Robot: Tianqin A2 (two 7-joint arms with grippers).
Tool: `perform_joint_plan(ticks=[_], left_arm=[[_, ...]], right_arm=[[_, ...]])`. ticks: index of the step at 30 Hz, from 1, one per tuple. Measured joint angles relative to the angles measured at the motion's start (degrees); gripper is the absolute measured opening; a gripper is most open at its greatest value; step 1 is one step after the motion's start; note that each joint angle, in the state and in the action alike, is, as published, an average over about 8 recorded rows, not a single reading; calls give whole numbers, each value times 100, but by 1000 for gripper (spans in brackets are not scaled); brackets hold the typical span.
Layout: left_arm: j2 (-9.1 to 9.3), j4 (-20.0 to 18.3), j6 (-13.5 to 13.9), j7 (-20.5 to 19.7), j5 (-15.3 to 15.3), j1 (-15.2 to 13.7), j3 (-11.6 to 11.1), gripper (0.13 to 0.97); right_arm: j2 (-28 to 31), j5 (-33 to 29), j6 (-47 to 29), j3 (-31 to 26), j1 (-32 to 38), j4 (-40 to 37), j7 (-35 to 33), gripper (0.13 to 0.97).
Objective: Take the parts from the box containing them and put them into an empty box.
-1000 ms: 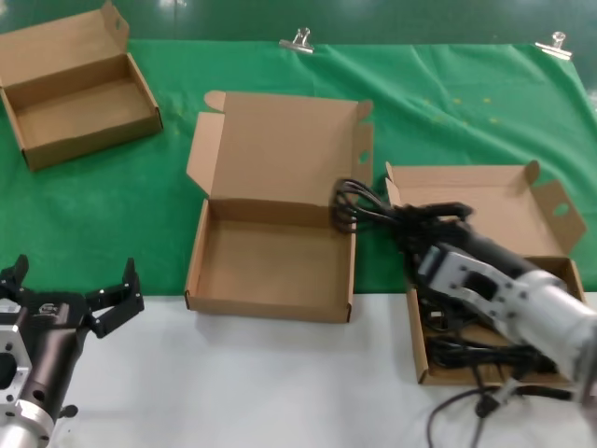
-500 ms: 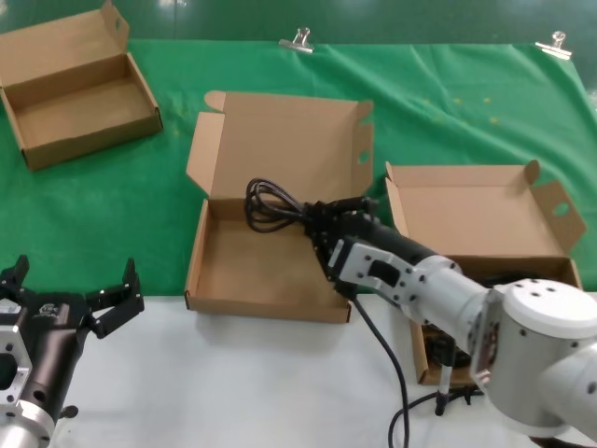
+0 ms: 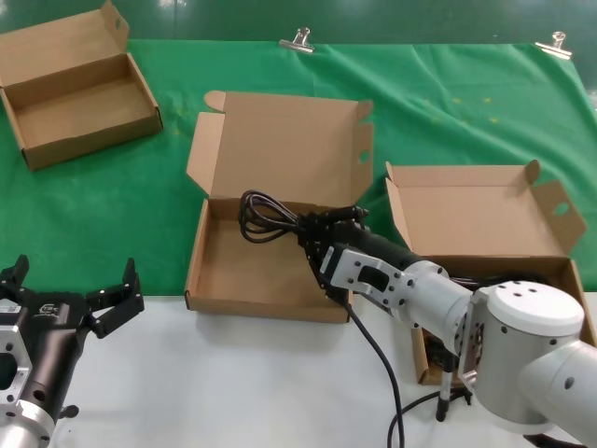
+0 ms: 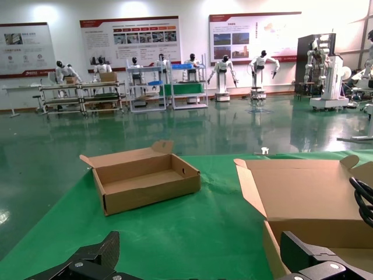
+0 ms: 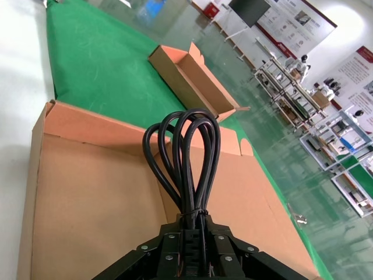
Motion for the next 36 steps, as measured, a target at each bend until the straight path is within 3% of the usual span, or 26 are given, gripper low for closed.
perform_joint_plan(ticks=[17, 25, 36], left_arm=[[0, 0, 0, 0, 0, 0, 0, 966], [0, 0, 0, 0, 0, 0, 0, 966], [0, 0, 0, 0, 0, 0, 0, 966]], right_arm=[[32, 0, -50, 0, -17, 51, 75, 286], [136, 0, 10, 0, 7, 176, 135, 418], [871, -1, 367, 0, -135, 944, 866, 637]])
